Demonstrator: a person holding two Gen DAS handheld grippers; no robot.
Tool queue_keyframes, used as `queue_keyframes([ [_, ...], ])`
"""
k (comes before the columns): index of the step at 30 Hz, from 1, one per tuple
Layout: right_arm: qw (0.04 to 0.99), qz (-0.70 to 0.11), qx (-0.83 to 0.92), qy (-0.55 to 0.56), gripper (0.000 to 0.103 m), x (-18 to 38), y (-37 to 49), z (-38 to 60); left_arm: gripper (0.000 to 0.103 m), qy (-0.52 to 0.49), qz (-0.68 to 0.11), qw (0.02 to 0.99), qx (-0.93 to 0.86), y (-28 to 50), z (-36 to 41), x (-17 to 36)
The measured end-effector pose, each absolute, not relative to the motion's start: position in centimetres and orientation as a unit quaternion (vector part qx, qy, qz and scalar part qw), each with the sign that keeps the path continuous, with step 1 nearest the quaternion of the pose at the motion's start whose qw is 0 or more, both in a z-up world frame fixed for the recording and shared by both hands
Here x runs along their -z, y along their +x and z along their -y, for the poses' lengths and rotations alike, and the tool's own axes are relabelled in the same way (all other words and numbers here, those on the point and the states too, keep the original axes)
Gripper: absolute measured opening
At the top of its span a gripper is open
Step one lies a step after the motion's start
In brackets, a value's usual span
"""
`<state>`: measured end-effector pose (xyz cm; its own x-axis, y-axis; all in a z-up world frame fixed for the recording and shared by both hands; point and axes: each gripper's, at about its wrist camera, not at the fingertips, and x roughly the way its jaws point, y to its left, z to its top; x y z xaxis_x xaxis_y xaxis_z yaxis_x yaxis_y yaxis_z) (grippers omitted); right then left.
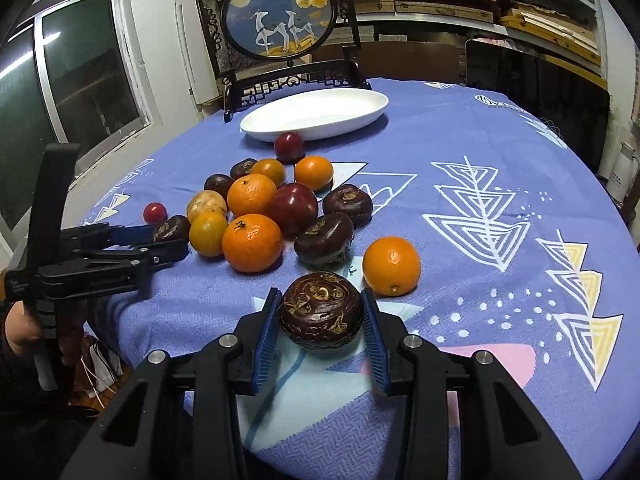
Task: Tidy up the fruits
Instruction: 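Grasp a dark brown fruit with the right tool while the left tool grasps another dark brown fruit, then carry both dark brown fruits onto the white plate and open both tools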
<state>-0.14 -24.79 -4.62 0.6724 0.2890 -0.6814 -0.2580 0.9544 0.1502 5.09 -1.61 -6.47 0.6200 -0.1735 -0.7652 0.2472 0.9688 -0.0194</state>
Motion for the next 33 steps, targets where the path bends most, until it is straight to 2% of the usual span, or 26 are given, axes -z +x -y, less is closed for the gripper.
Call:
queue_keyframes([
  [1, 0.915, -0.375, -0.15, 0.021, 0.04, 4.6, -0.2, 24.8, 0.054, 0.046, -0.419, 0.9, 0.116, 5.1, 1.6, 6.5],
  [2, 0.915, -0.375, -0.15, 0.021, 0.04, 4.6, -0.2, 24.8, 0.045, 0.045, -0.417, 0.9, 0.118, 5.1, 1.6, 6.4],
  [3, 0.915, -0.374, -0.149, 0.022, 0.04, 4.5, -0.2, 25.0, 0.043, 0.045, -0.417, 0.9, 0.119, 5.1, 1.7, 6.4],
  [13, 0.916, -0.368, -0.157, 0.027, 0.04, 4.2, -0.5, 25.0, 0.042, 0.04, -0.397, 0.909, 0.122, 3.8, 1.6, 5.4],
  [21, 0.913, -0.364, -0.183, 0.036, 0.04, 0.8, 1.1, 25.8, 0.042, 0.042, -0.361, 0.923, 0.129, 4.2, 0.9, 1.2],
  [27, 0.92, -0.337, -0.196, 0.03, 0.04, -4.5, 6.1, 25.7, 0.042, 0.034, -0.346, 0.927, 0.14, 9.7, 0.7, -2.7],
  [33, 0.906, -0.358, -0.217, 0.068, 0.04, -6.2, 15.9, 24.5, 0.042, 0.037, -0.366, 0.918, 0.15, 18.9, 2.1, -3.8],
])
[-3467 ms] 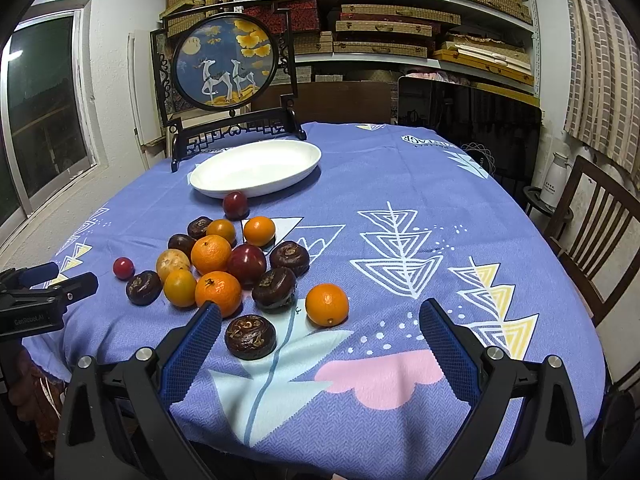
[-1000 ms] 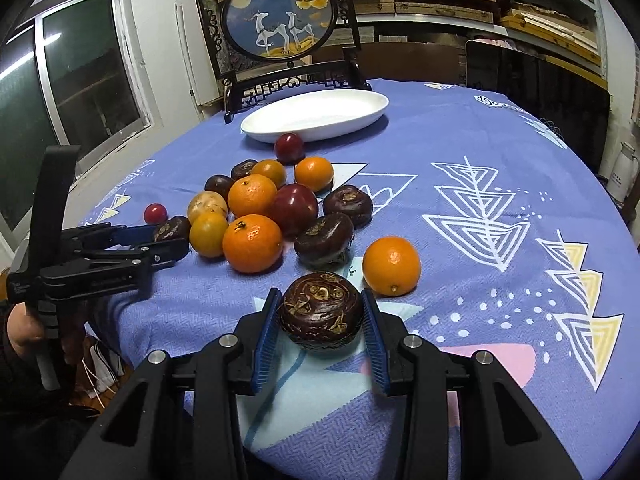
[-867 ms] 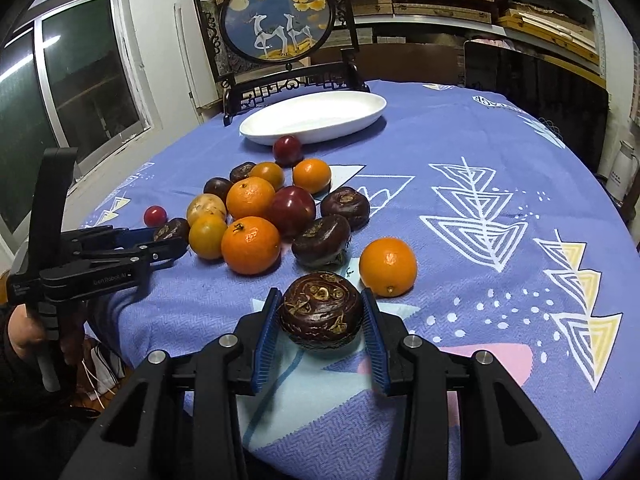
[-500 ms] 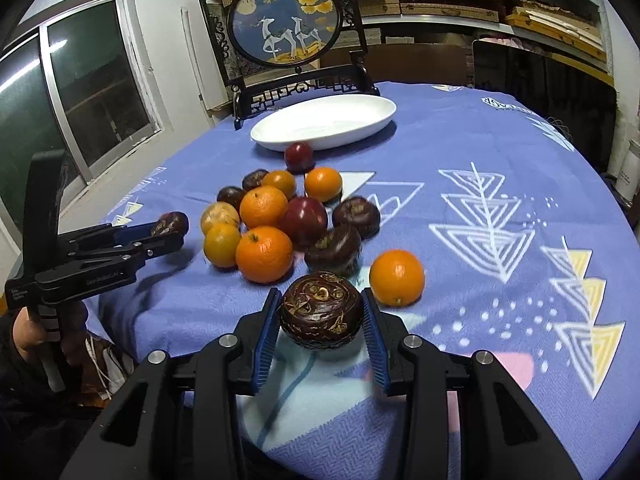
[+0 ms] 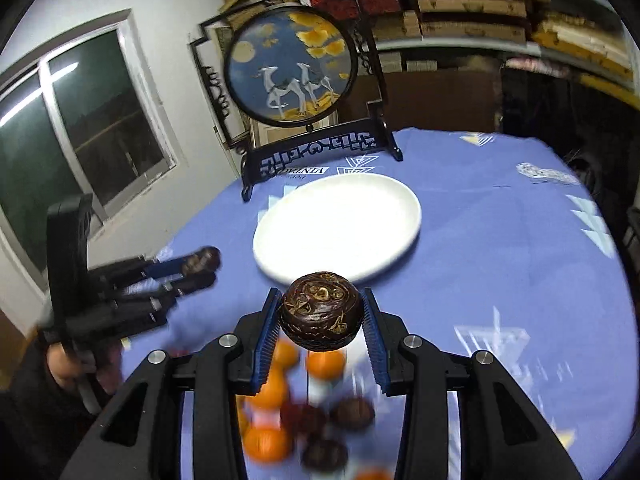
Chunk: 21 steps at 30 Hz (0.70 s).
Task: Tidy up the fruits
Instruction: 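Carry both dark brown fruits onto the white plate and open both tools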
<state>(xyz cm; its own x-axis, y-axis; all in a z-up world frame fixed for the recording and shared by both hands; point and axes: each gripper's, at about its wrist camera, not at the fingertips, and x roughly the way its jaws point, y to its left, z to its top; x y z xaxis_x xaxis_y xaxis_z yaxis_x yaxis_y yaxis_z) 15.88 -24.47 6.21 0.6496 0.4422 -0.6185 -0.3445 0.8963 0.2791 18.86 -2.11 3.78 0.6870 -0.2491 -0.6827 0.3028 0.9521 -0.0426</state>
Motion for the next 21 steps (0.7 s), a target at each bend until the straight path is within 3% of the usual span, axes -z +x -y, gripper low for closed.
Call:
queue_keyframes([
  [8, 0.864, -0.443, -0.21, 0.118, 0.04, -1.6, 31.6, 21.9, 0.042, 0.037, -0.441, 0.887, 0.132, 32.9, 2.8, 0.6],
  [16, 0.848, -0.488, -0.182, 0.098, 0.041, 3.5, 39.2, 20.0, 0.043, 0.067, -0.471, 0.872, 0.113, 38.6, 3.7, 4.2],
  [17, 0.848, -0.489, -0.179, 0.097, 0.041, 3.7, 39.6, 19.9, 0.045, 0.07, -0.472, 0.872, 0.111, 38.6, 3.8, 4.4],
  [19, 0.849, -0.489, -0.174, 0.099, 0.053, 3.8, 39.9, 20.0, 0.053, 0.075, -0.471, 0.872, 0.107, 38.7, 3.8, 4.7],
  [21, 0.856, -0.479, -0.168, 0.101, 0.054, 3.3, 39.6, 20.4, 0.062, 0.07, -0.468, 0.875, 0.102, 38.4, 3.7, 4.4],
])
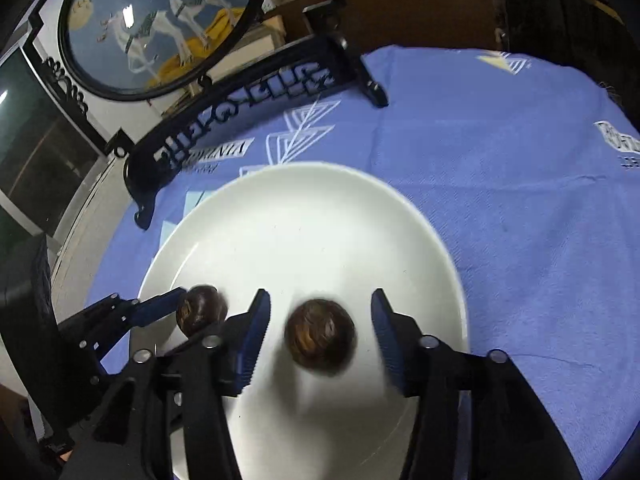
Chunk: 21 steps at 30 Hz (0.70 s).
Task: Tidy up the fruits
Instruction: 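Carry both dark brown fruits onto the white plate and open both tools, then grasp the red cherry tomato with the left tool while the right tool grasps a tangerine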
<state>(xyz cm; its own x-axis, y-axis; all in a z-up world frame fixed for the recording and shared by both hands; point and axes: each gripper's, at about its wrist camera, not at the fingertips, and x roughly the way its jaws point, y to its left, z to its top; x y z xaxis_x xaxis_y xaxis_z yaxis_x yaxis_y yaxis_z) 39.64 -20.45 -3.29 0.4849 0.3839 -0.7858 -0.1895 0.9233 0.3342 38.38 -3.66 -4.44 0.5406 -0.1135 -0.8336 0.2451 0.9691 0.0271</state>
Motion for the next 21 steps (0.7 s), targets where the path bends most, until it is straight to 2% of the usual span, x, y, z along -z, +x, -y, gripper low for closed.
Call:
queue_keyframes([
  [4, 0.866, -0.456, -0.172, 0.114, 0.054, 1.2, 37.7, 21.5, 0.066, 0.054, -0.449, 0.886, 0.101, 36.3, 2.7, 2.5],
  [8, 0.882, -0.424, -0.174, 0.113, 0.06, -1.4, 32.7, 22.7, 0.085, 0.054, -0.405, 0.906, 0.11, 30.2, 1.5, -0.6],
  [9, 0.886, -0.418, -0.171, 0.107, 0.063, -1.9, 31.3, 22.8, 0.087, 0.057, -0.397, 0.909, 0.113, 28.6, 1.3, -1.0],
  [15, 0.908, -0.379, -0.176, 0.043, 0.069, -2.9, 20.1, 23.6, 0.087, 0.071, -0.379, 0.911, 0.146, 17.2, -0.8, -1.5],
  [21, 0.92, -0.357, -0.162, -0.01, 0.071, -0.9, 10.6, 24.8, 0.087, 0.08, -0.412, 0.896, 0.147, 9.9, -2.3, 1.9],
])
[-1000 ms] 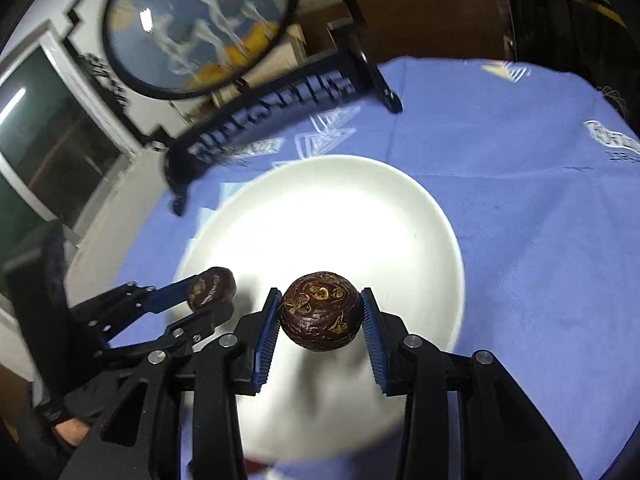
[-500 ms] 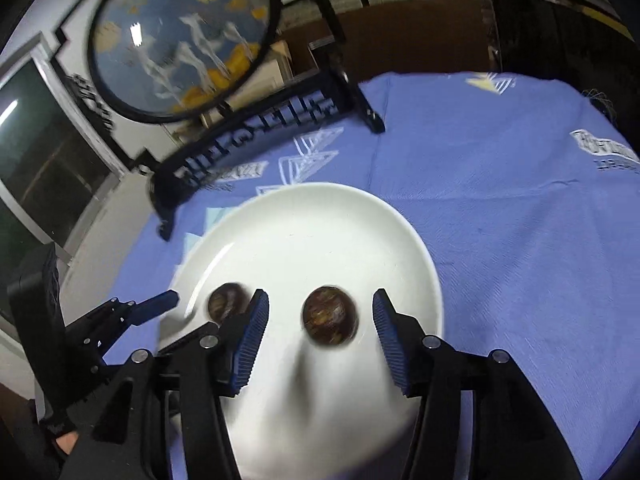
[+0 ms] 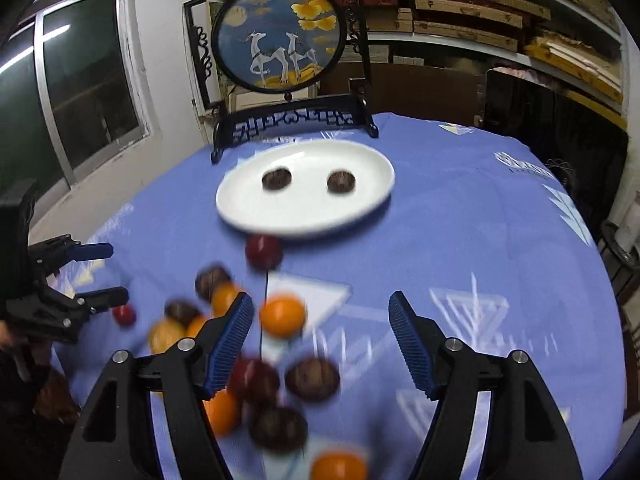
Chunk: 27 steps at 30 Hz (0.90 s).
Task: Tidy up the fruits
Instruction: 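Grasp the red cherry tomato with the left tool while the right tool grasps a tangerine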
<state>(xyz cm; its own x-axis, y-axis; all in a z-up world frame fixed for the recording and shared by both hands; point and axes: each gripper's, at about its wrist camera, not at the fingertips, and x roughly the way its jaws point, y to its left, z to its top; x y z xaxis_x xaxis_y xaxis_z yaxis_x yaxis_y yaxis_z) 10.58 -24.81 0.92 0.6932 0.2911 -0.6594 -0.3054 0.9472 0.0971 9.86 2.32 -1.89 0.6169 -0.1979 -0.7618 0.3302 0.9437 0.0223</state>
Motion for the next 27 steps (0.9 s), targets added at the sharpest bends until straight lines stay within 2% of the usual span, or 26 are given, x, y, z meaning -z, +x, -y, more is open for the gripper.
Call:
queue_keyframes([
  [7, 0.924, -0.356, -0.138, -0.01, 0.071, 0.5, 6.4, 26.3, 0.085, 0.071, -0.429, 0.891, 0.127, 8.0, -2.9, 4.9],
  [10, 0.924, -0.357, -0.133, -0.009, 0.071, 0.6, 5.9, 26.6, 0.069, 0.064, -0.444, 0.885, 0.125, 8.7, -2.8, 6.0],
  [12, 0.925, -0.358, -0.129, -0.01, 0.071, 0.7, 5.7, 26.7, 0.066, 0.065, -0.439, 0.888, 0.118, 8.8, -2.8, 6.2],
  [14, 0.924, -0.359, -0.127, -0.009, 0.071, 0.9, 5.4, 27.0, 0.05, 0.064, -0.434, 0.89, 0.124, 8.7, -2.6, 6.1],
  [15, 0.924, -0.36, -0.126, -0.007, 0.071, 1.1, 5.3, 27.1, 0.045, 0.06, -0.433, 0.89, 0.13, 8.6, -2.6, 6.0],
  [17, 0.923, -0.364, -0.124, -0.005, 0.071, 1.3, 5.3, 27.3, 0.031, 0.054, -0.432, 0.889, 0.137, 8.4, -2.6, 5.9],
  [27, 0.908, -0.391, -0.146, -0.016, 0.061, 3.0, 5.1, 26.8, 0.029, 0.029, -0.421, 0.893, 0.158, 7.1, -2.1, 4.9],
])
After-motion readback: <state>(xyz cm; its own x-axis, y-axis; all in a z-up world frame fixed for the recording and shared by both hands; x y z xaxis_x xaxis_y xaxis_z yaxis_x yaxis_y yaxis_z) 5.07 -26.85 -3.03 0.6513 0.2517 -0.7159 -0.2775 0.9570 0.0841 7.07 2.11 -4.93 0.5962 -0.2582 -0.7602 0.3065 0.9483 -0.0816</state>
